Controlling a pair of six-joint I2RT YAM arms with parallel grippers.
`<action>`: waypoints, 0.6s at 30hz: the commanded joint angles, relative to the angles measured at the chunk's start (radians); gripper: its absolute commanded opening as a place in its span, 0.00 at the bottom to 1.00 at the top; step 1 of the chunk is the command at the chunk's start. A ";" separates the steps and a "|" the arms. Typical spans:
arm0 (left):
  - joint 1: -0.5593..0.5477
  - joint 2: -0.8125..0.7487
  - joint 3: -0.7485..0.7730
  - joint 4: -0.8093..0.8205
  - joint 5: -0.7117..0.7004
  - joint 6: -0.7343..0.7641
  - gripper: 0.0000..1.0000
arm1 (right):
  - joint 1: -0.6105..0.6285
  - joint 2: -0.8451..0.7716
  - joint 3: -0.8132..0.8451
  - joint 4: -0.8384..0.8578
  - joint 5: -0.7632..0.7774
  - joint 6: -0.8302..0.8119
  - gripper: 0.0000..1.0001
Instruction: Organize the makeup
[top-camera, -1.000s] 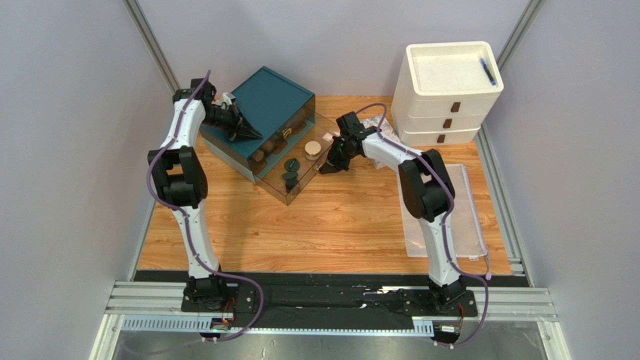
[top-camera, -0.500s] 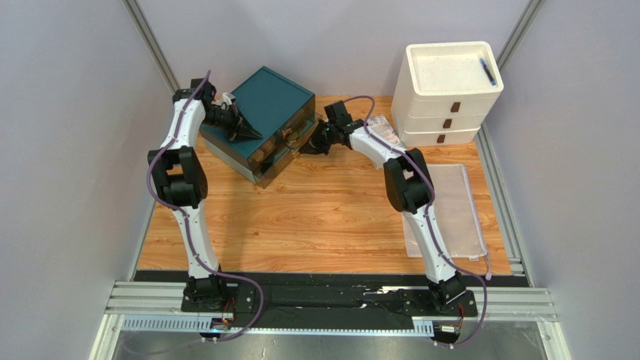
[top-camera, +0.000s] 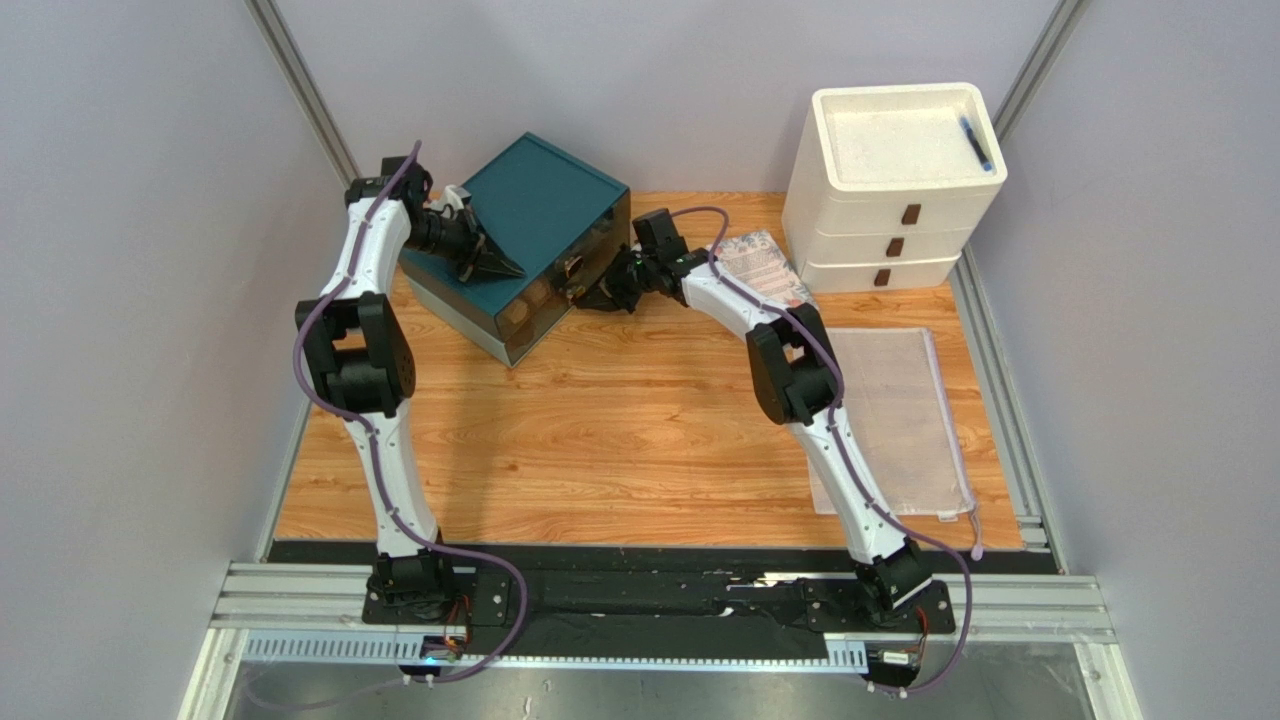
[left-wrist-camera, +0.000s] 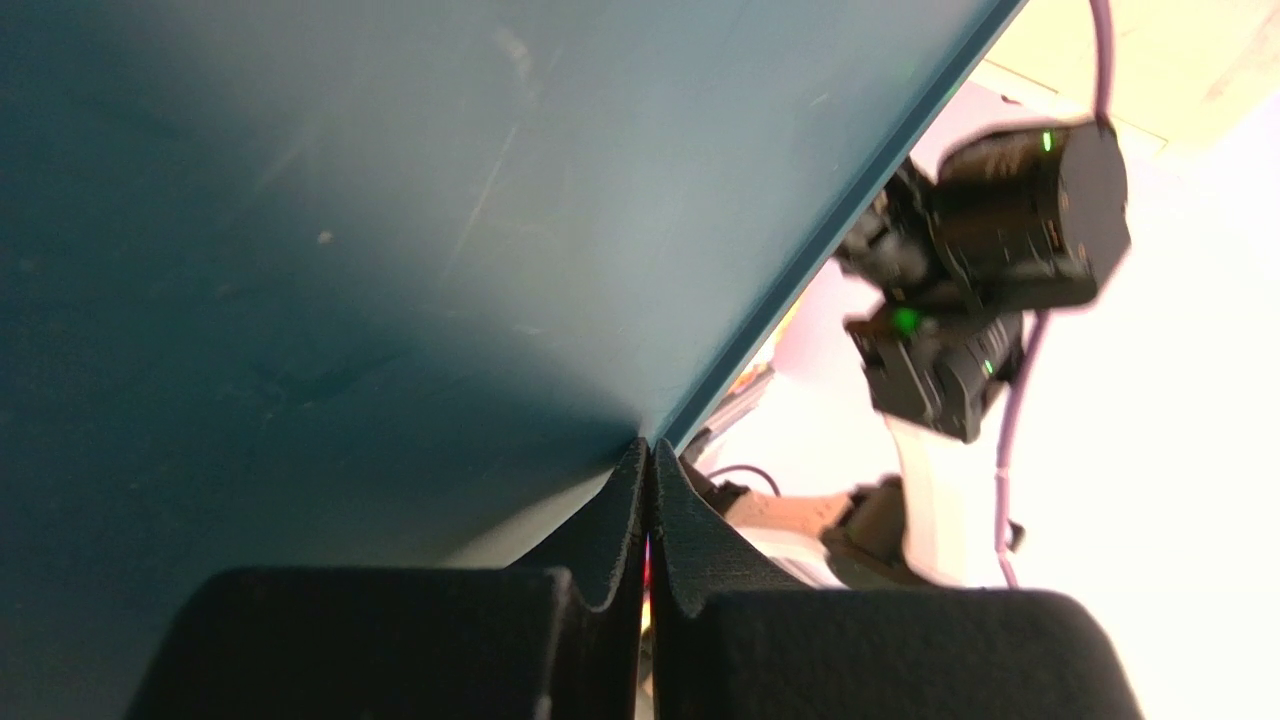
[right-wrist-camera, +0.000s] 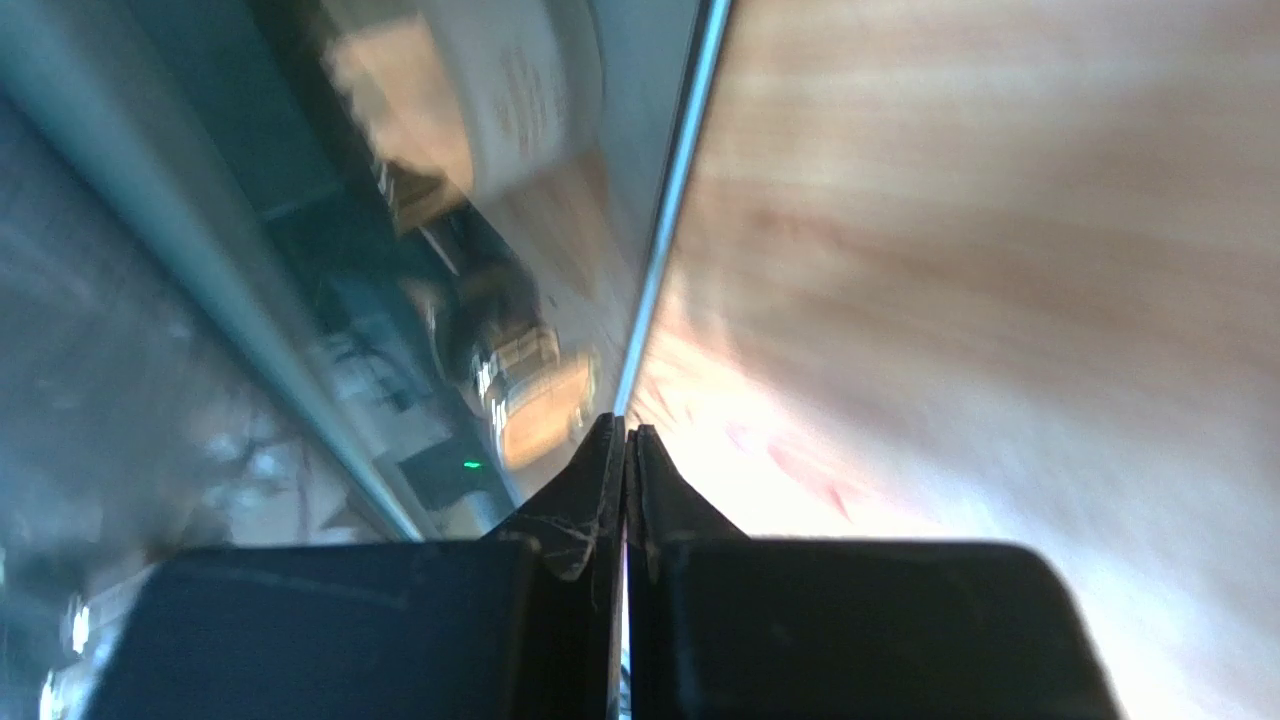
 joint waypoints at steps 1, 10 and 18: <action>0.002 -0.013 0.032 0.069 -0.170 0.019 0.00 | -0.011 -0.274 -0.113 0.010 0.102 -0.169 0.00; -0.016 -0.236 -0.128 0.301 -0.149 0.011 0.17 | -0.071 -0.563 -0.129 -0.335 0.239 -0.585 0.33; -0.085 -0.490 -0.321 0.469 -0.187 0.042 0.53 | -0.071 -0.779 -0.284 -0.455 0.414 -0.696 0.57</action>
